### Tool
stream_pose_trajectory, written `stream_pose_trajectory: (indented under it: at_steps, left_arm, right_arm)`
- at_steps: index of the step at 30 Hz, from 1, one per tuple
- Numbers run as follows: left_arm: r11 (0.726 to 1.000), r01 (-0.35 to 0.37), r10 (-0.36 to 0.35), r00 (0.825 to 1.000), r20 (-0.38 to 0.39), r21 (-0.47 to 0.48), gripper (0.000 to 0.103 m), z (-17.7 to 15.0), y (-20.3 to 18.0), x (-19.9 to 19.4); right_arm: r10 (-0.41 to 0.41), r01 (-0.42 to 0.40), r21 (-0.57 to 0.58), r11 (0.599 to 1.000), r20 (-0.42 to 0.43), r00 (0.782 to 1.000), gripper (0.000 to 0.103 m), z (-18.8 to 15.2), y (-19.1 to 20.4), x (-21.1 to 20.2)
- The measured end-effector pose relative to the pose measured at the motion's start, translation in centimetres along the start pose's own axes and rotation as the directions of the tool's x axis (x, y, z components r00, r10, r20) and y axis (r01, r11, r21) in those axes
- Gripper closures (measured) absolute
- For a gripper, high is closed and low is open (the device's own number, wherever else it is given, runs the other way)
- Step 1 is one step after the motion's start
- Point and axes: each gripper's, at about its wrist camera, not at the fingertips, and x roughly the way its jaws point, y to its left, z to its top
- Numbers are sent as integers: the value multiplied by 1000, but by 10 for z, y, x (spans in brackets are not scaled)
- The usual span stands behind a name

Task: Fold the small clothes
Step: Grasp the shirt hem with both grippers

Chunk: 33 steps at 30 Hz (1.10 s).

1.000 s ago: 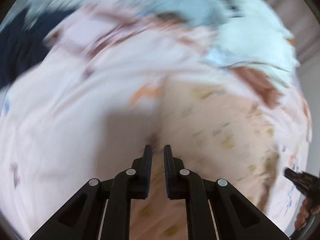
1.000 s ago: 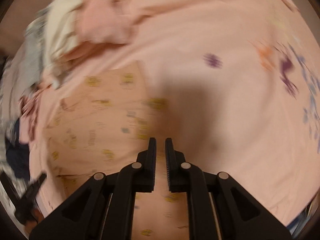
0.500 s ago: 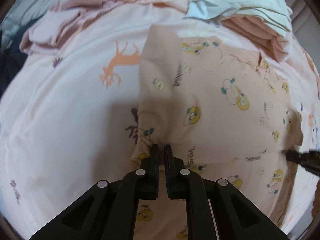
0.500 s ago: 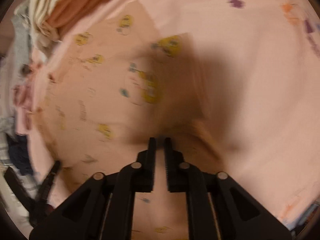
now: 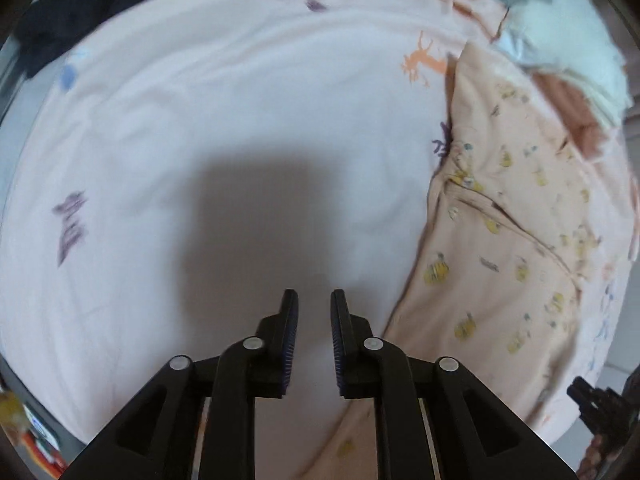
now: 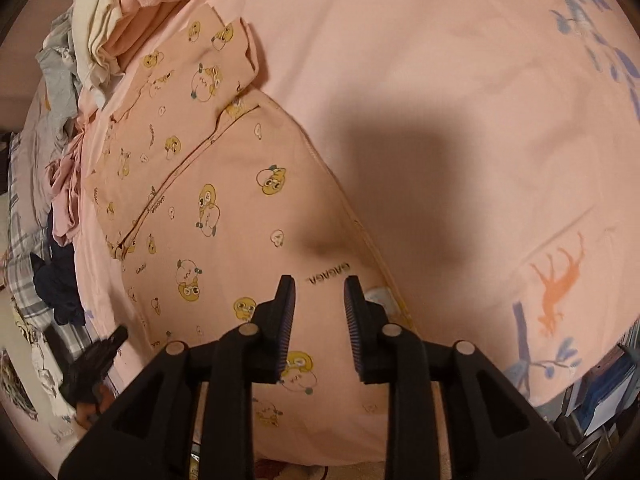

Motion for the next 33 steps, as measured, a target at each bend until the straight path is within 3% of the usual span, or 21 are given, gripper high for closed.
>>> stream_pose_trajectory:
  at_steps: [1, 2, 3, 5, 6, 9, 13, 17, 20, 25, 27, 30, 31, 33]
  left_arm:
    - [1000, 7, -7, 1000, 12, 2, 67, -6, 2, -8]
    - [1000, 27, -27, 1000, 8, 12, 59, -11, 3, -11]
    - [997, 71, -71, 997, -5, 27, 49, -14, -2, -14]
    - [980, 194, -192, 980, -48, 49, 41, -25, -5, -14]
    - [972, 230, -227, 972, -65, 49, 36, -26, -6, -9]
    - [964, 263, -257, 955, -145, 23, 36, -39, -2, 7]
    - [951, 303, -309, 935, -176, -64, 36, -70, 24, 2]
    - [950, 280, -305, 928, -213, -141, 36, -101, 33, 15]
    - [917, 326, -378, 895, -237, -232, 36, -117, 28, 31]
    - [900, 374, -431, 842, -324, -224, 36, -129, 8, 49]
    - [875, 396, -474, 817, -329, -278, 40, -132, 4, 58]
    - [856, 369, -482, 822, -303, -362, 50, -131, 12, 63]
    - [868, 347, -460, 832, -309, -356, 66, -131, 13, 60]
    - [938, 251, -320, 892, -318, -241, 84, -128, 2, 54]
  right_arm:
    - [3, -3, 0, 1000, 11, 1000, 76, -7, 5, -2]
    - [10, -10, 0, 1000, 23, 1000, 72, -13, 9, -4]
    - [17, -17, 2, 1000, 30, 999, 60, -22, 9, -8]
    - [38, -38, 2, 999, 43, 998, 41, -35, 15, -11]
    - [39, -39, 6, 999, 62, 997, 38, -42, 14, -13]
    - [22, -24, 35, 999, 69, 997, 38, -60, 3, -11]
    - [41, -39, 41, 998, -56, 998, 38, -63, -21, 11]
    - [-36, 36, -4, 999, -134, 990, 41, -66, -45, 27]
    - [-38, 40, 7, 999, -181, 983, 45, -73, -57, 37]
    - [39, -35, 26, 999, -173, 984, 50, -84, -57, 54]
    - [29, -20, 55, 998, -175, 984, 60, -88, -56, 63]
    - [4, 6, 69, 998, -150, 989, 65, -90, -55, 65]
    - [-7, 17, 66, 998, -146, 989, 69, -90, -54, 65]
    - [-42, 52, 64, 997, -148, 988, 83, -89, -57, 65]
